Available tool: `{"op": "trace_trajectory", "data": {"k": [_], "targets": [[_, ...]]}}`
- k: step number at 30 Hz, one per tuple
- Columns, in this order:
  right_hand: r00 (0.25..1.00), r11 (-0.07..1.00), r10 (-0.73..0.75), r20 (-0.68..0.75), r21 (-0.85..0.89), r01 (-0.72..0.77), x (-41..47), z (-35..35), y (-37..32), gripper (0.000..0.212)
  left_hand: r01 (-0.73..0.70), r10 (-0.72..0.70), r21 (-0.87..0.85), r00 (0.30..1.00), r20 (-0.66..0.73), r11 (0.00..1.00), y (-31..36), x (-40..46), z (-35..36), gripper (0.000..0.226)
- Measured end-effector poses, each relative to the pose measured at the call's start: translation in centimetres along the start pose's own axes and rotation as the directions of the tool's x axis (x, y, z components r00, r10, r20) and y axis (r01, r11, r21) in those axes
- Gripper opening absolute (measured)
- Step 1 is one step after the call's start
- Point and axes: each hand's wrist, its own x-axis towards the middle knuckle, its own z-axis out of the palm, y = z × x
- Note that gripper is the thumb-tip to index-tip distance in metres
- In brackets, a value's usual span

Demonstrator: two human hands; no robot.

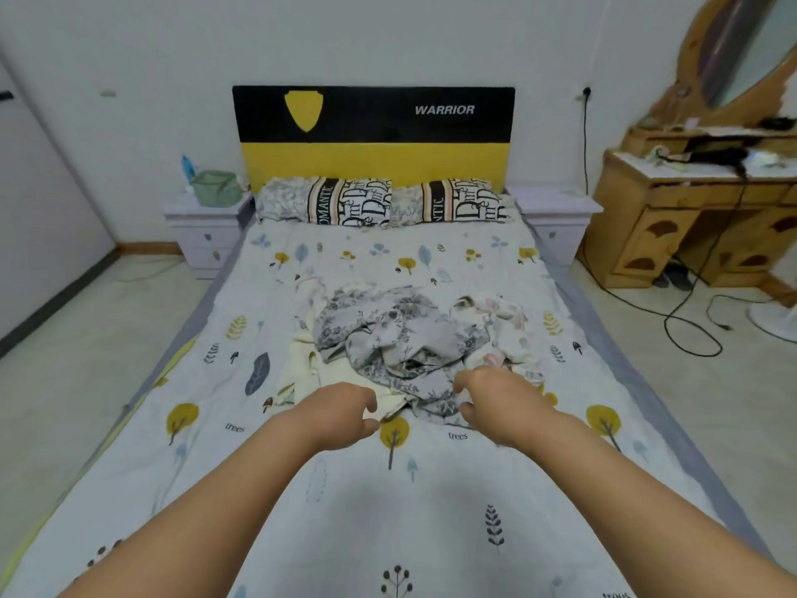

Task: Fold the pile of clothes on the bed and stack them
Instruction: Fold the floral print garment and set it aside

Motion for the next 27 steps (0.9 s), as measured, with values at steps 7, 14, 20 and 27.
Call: {"op": "trace_trajectory", "data": {"k": [7, 14, 20, 27], "targets": [[1.000, 0.997, 0.022, -0.002, 0.067, -0.022, 7.2, 1.5, 1.6, 0.029, 0.079, -0.079, -0.022, 0.997, 0.003, 0.997, -2.5, 5.6, -0.4, 0.038], [0.992, 0.982, 0.130, 0.002, 0.137, -0.129, 14.2, 4.1, 2.1, 0.027, 0.101, -0.101, -0.020, 0.995, 0.005, 0.995, -5.4, 12.6, -0.7, 0.032], [0.973, 0.951, 0.226, 0.049, 0.206, -0.231, 19.7, 7.5, 3.7, 0.026, 0.093, -0.093, 0.011, 0.996, -0.013, 0.996, -7.5, 19.1, 0.1, 0.026], [0.923, 0.867, 0.381, 0.059, 0.326, -0.378, 26.6, 11.3, 6.2, 0.027, 0.134, -0.128, 0.039, 0.984, -0.125, 0.990, -8.7, 27.4, 0.6, 0.030]]}}
